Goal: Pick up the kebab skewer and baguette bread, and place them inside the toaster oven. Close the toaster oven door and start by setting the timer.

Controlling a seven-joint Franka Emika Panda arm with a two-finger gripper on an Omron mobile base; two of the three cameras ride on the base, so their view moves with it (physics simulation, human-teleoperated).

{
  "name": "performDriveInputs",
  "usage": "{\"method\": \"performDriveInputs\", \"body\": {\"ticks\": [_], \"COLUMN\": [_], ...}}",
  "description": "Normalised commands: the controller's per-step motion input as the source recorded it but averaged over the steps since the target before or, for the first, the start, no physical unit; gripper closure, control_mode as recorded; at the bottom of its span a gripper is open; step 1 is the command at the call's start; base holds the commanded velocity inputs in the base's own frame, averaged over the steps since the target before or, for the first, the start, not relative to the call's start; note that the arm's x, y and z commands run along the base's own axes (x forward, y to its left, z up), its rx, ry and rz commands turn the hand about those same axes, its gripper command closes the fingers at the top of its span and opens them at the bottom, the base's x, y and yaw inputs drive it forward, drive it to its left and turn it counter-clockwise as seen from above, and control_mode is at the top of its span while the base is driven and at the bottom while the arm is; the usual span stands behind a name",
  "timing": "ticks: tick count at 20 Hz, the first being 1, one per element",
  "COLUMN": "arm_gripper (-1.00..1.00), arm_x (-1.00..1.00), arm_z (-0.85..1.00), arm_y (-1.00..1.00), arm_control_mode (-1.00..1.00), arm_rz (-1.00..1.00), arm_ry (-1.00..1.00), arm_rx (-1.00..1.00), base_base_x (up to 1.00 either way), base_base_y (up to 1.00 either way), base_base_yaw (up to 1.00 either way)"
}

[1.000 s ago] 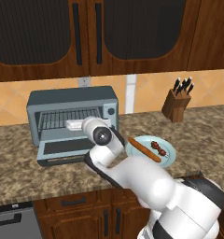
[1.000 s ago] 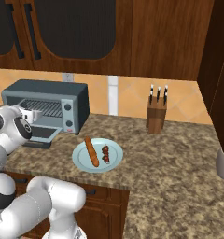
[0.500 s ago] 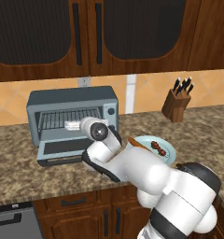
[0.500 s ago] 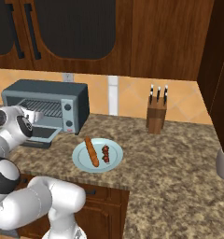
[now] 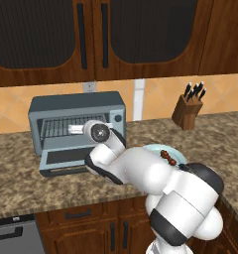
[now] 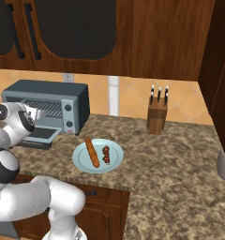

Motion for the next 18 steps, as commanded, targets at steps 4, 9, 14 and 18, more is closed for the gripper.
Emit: {"method": "performDriveInputs", "body": {"ticks": [4,9,14,18], "arm_gripper": [-1.00,-1.00,-1.00,-1.00], "arm_x": [0.23,0.26,0.22,0.21], "arm_z": [-0.09,-0.30,-0.19,-0.10], "arm_y": [0.11,0.00,0.00,0.00], "arm_control_mode": [-1.00,-1.00,-1.00,-1.00], "arm_rz": [-0.05,0.00,0.00,0.00], "arm_ry": [0.01,0.00,0.01,0.00], "arm_rx": [0.00,0.00,0.00,0.00], "base_base_x": [0.00,0.00,0.00,0.00], "base_base_y": [0.00,0.00,0.00,0.00], "base_base_yaw": [0.00,0.00,0.00,0.00]}}
